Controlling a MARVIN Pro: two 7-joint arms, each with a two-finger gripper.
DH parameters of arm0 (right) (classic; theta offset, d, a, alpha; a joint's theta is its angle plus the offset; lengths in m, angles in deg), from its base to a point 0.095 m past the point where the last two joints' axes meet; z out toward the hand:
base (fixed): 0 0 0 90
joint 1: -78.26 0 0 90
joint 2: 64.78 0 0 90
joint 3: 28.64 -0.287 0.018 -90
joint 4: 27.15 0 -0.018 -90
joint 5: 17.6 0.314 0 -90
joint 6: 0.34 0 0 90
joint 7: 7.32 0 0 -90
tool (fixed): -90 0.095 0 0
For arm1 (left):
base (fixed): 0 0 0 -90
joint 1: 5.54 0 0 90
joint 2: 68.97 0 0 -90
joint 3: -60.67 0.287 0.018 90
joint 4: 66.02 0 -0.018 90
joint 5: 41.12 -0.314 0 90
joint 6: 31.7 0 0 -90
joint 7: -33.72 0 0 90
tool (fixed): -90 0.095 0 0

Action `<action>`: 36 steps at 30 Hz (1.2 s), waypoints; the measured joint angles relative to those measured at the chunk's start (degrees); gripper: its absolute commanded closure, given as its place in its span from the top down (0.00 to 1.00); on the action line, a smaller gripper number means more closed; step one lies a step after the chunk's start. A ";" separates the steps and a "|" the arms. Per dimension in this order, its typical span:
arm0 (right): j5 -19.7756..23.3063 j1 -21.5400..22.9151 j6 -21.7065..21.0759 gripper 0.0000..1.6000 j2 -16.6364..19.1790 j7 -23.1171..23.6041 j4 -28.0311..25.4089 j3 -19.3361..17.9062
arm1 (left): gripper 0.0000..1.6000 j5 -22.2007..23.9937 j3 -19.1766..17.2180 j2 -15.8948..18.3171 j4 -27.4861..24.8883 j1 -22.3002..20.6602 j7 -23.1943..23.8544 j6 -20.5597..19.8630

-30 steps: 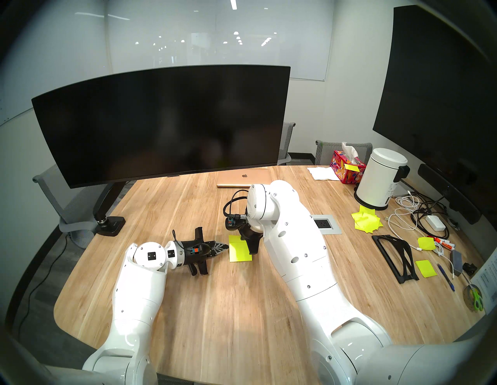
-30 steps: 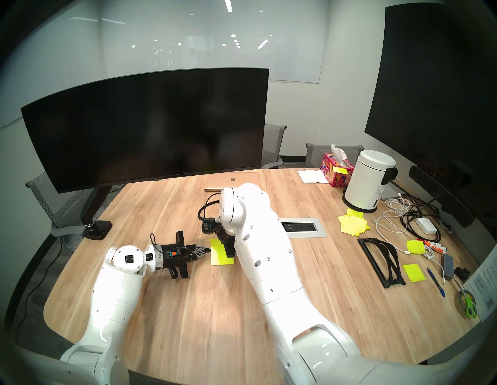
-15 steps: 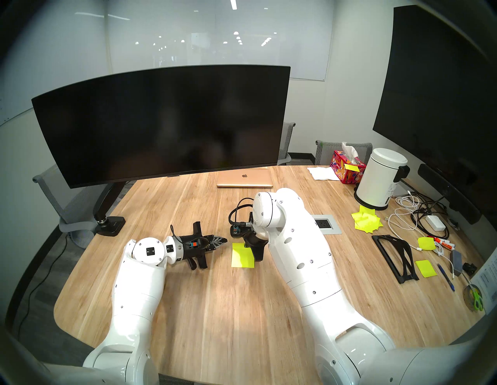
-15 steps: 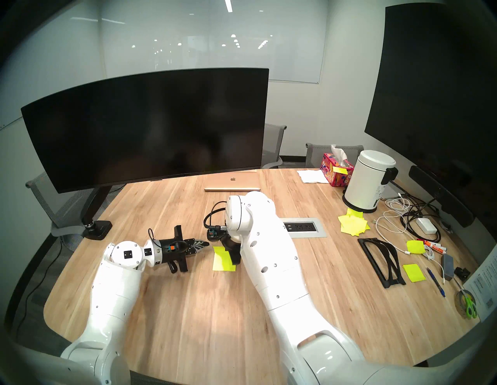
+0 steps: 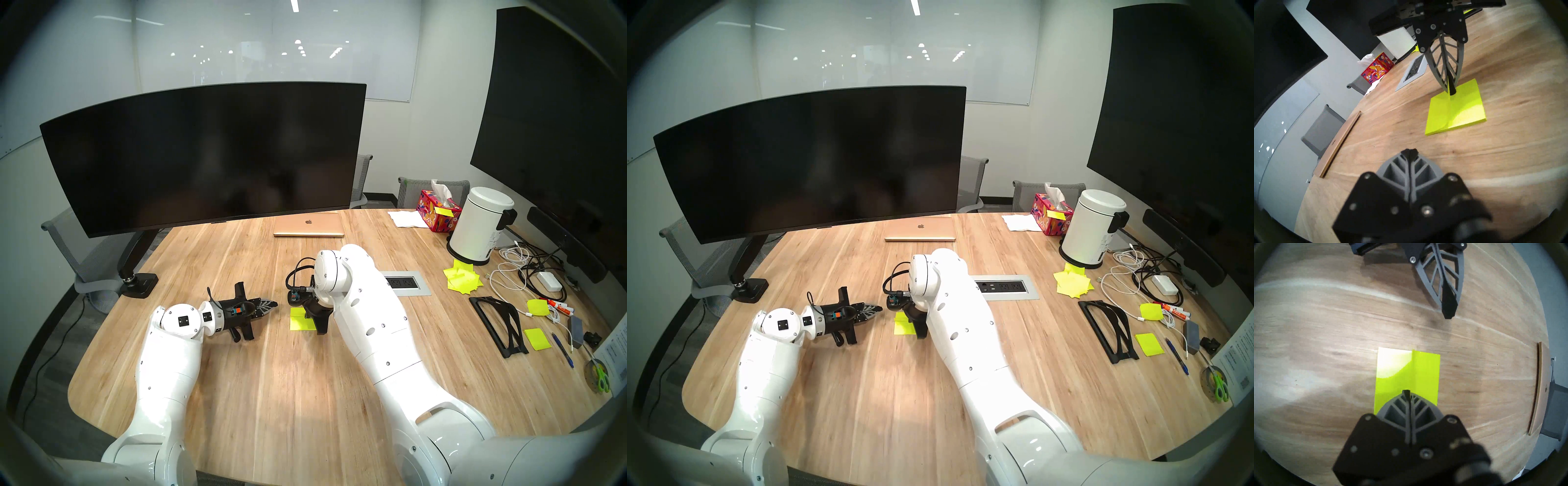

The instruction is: Peel one sticky note off the pad and stick it onto the monitor, then press it flat

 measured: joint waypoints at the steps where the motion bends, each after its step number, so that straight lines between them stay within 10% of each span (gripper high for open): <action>1: 0.15 0.08 0.23 0.00 -0.07 -0.77 0.27 -0.16 | 0.00 -0.18 -0.07 0.05 0.07 -0.01 -0.15 0.11; 22: 4.35 0.21 11.75 0.00 3.07 -22.13 7.08 -4.55 | 0.00 -2.09 -1.90 0.92 0.66 -0.25 -1.52 1.69; 36: 5.62 -1.06 19.42 0.00 6.03 -18.81 3.55 -4.59 | 0.00 -0.98 -2.68 0.36 0.20 -0.25 -1.53 2.82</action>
